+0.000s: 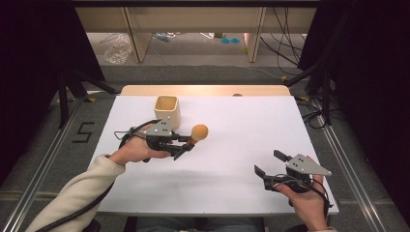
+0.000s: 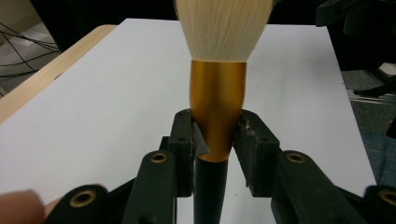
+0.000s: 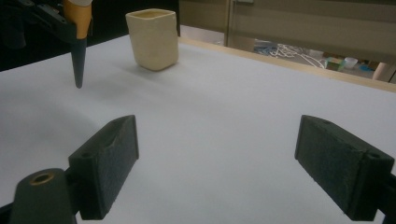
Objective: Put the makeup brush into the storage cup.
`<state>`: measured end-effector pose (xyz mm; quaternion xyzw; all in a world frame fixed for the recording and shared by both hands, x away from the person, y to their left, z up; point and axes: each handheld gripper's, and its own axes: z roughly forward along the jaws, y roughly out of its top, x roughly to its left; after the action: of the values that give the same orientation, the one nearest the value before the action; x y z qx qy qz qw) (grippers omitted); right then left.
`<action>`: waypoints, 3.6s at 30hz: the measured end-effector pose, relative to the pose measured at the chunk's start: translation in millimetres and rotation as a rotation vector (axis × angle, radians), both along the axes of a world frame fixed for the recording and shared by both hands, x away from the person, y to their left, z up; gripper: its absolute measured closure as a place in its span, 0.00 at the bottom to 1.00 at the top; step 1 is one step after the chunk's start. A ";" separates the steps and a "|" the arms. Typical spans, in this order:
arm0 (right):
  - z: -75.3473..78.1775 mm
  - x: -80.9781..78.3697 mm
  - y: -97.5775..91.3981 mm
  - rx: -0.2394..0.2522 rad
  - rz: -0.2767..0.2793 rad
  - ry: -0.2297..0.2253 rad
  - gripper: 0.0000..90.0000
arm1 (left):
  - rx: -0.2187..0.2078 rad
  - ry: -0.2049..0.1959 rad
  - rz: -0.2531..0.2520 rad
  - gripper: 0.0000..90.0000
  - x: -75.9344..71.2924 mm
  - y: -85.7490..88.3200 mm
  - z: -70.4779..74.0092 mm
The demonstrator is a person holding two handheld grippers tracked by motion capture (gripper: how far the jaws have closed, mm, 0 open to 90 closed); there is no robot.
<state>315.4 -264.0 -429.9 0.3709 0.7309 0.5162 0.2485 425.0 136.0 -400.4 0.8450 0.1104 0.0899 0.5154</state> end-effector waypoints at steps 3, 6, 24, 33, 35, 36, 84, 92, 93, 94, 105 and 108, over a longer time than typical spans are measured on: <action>0.1 -0.1 0.1 0.001 0.002 -0.001 0.16 | -0.002 -0.007 0.008 0.77 0.2 0.7 0.4; 0.0 0.0 0.1 0.003 0.000 0.001 0.16 | -0.009 -0.005 0.012 0.77 0.6 1.4 0.6; 0.1 0.0 0.1 0.002 0.001 0.000 0.16 | -0.035 -0.019 0.016 0.77 1.8 5.1 3.4; 0.3 -0.3 0.0 -0.001 0.000 0.000 0.16 | -0.047 -0.031 0.028 0.77 2.2 7.2 6.3; 0.0 0.0 0.1 0.002 0.002 -0.001 0.16 | -0.055 -0.019 0.038 0.77 1.4 7.3 6.0; 0.1 -0.1 0.1 0.002 0.001 -0.001 0.16 | -0.055 -0.017 0.037 0.77 1.5 7.5 6.0; 0.0 -0.1 -0.2 0.001 -0.001 0.004 0.16 | -0.099 -0.034 0.069 0.77 4.6 16.4 11.6; -0.2 0.1 -0.3 -0.002 -0.004 0.000 0.16 | -0.113 -0.034 0.084 0.77 5.4 17.7 12.6; -0.2 0.2 -0.3 -0.003 -0.005 0.000 0.16 | -0.113 -0.039 0.078 0.77 5.9 18.1 13.0; -0.3 0.2 -0.2 -0.001 -0.003 0.000 0.16 | -0.114 -0.039 0.084 0.77 6.0 18.4 13.1; -0.6 0.5 -0.1 0.002 -0.008 -0.006 0.16 | -0.130 -0.043 0.098 0.77 8.0 20.8 14.2; -0.4 0.3 -0.4 -0.001 -0.005 -0.002 0.16 | -0.134 -0.043 0.103 0.77 8.6 21.5 14.5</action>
<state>315.7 -264.4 -430.3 0.3721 0.7298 0.5158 0.2509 433.6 157.6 -385.9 0.7997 0.1484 0.1267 0.5678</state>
